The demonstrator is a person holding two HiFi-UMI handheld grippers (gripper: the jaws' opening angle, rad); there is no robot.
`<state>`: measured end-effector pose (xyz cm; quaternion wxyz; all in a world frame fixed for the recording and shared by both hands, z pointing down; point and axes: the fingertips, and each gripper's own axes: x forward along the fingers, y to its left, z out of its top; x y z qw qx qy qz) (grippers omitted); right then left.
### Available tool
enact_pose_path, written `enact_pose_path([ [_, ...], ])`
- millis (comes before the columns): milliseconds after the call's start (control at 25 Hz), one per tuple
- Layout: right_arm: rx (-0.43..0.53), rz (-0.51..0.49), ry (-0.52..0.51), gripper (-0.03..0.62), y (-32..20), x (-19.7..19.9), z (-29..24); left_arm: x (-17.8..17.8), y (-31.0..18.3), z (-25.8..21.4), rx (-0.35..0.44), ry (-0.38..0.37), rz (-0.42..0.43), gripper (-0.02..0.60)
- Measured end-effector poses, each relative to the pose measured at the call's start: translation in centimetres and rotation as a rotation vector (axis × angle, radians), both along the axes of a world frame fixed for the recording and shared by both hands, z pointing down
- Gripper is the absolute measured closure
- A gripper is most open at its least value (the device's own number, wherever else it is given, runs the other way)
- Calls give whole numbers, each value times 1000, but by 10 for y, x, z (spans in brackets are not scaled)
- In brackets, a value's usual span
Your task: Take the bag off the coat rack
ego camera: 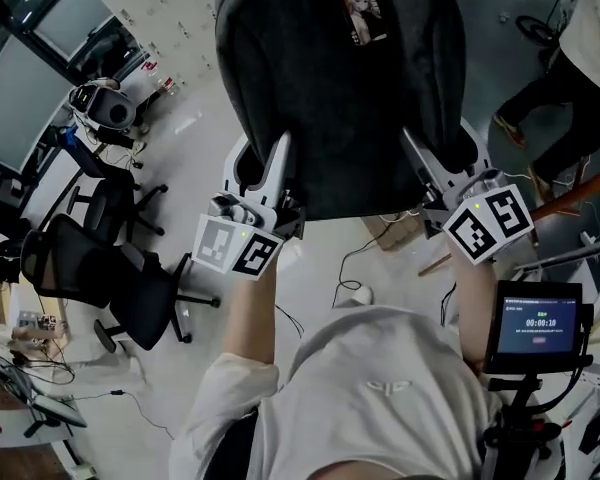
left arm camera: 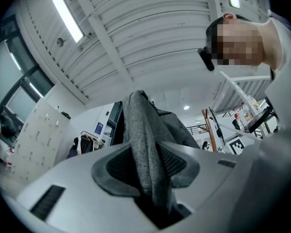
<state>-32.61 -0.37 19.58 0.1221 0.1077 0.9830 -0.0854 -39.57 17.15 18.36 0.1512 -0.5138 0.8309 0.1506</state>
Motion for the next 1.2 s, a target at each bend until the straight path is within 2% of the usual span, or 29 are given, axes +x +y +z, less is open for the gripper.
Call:
enact_pose_path([
  [280,-51,-23,91,307,9,-21,74,-20,9,71,-45,96,-21,440],
  [760,-84,15,225,313,5,-26,87,-31,0,85,-81,236,33,442],
  [1200,-97,23,275,313,4,-28,96,-36,-1,95,-87,289,56,440],
])
